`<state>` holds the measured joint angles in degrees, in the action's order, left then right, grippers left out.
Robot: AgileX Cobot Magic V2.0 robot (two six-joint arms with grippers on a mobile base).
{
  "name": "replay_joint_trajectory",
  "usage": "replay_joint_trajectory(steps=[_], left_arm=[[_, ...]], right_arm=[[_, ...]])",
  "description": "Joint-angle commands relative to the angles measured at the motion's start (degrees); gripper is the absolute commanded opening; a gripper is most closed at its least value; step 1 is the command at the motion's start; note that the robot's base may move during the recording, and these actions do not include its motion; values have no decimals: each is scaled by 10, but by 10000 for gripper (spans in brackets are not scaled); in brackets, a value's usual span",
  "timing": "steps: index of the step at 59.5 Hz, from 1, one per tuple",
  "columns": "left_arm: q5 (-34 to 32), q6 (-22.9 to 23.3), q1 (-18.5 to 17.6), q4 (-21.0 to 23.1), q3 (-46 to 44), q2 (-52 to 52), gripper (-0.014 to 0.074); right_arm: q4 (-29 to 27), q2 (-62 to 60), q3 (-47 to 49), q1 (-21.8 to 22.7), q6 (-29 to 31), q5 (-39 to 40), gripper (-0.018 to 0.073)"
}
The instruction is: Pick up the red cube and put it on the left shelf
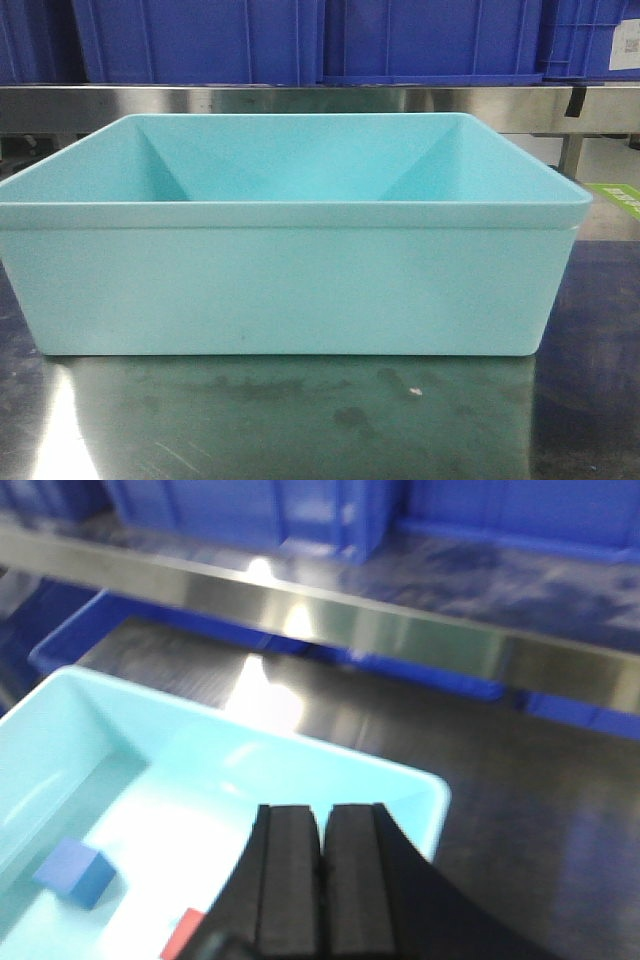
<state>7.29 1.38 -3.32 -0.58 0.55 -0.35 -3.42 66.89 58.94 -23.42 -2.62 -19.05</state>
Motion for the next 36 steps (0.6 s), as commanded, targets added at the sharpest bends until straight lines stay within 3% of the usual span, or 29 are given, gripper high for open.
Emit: replay_joint_trajectory(steps=[1,14,18,24,27,36], left_arm=[[-50,0,-3,2,13,-8,102],[-50,0,-3,2,13,-8,102],[-50,0,-3,2,13,-8,102],[-50,0,-3,2,13,-8,102],[-50,0,-3,2,13,-8,102],[-50,0,-3,2,13,-8,102]], right_arm=[[-2,18,30,-17,4,39,50],[-16,70,32,-60,4,47,83],[-16,82,32,-74,4,49,188],[-16,97,32,-87,4,50,445],[-16,103,32,-90,4,50,516],[-16,114,32,-91,4,48,537]])
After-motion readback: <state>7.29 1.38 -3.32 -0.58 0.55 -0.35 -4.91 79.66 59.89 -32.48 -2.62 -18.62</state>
